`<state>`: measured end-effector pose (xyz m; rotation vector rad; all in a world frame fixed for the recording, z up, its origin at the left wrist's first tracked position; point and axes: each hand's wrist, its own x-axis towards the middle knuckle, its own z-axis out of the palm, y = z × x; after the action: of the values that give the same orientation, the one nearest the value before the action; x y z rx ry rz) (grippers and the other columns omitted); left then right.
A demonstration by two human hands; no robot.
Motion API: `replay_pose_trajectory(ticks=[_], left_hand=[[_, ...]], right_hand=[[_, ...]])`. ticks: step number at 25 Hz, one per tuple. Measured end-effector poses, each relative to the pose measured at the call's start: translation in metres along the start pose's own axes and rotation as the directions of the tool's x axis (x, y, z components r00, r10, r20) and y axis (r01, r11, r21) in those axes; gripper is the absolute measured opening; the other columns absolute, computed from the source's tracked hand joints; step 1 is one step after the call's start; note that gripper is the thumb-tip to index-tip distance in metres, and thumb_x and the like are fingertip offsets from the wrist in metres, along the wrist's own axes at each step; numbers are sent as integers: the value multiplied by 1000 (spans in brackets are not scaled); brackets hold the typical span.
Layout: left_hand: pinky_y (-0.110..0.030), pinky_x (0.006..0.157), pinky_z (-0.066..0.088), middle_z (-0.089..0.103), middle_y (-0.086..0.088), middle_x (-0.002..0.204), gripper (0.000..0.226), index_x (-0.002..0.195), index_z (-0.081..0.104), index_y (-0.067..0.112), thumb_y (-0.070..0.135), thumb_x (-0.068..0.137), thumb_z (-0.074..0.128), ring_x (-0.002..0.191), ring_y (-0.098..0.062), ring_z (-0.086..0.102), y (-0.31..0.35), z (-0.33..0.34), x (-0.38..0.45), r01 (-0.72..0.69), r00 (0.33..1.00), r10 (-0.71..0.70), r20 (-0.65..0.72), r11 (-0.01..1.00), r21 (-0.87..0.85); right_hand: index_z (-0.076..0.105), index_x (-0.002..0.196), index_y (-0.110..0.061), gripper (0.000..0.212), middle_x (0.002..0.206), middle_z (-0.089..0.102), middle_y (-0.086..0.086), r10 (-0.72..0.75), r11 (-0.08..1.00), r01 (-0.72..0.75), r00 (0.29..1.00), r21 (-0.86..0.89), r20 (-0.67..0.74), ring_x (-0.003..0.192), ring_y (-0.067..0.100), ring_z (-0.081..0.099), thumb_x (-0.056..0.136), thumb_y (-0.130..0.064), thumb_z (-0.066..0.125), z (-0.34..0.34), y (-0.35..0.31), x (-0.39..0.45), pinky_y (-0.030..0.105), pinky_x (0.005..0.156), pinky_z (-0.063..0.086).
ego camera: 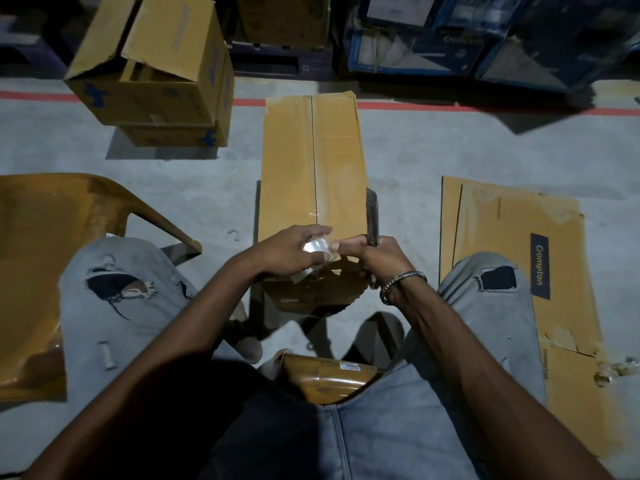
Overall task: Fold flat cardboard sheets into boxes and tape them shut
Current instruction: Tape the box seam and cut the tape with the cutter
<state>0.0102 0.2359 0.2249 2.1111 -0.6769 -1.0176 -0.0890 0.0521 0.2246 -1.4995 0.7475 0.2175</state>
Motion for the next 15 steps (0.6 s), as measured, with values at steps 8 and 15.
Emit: replay_pose_trajectory(ticks=[8,15], left_hand=[[-50,89,58,79,-6,101,39,122,68,23,38,89,81,91,-25,76,4,-3,-10,-62,998,58,-26,970,-234],[-36,66,52,75,1,79,35,81,76,20,50,73,91,74,-17,70,-15,-12,-19,-67,997,64,-43,996,-67]], right_hand=[[74,105,-6,38,62,24,-6,278,866,-323,946,382,168,52,10,22,70,-15,87,-23,24,5,21,47,24],[75,95,-7,17,62,21,-6,414,774,-421,902,473,125,50,10,21,80,-9,82,-35,38,2,20,46,23]])
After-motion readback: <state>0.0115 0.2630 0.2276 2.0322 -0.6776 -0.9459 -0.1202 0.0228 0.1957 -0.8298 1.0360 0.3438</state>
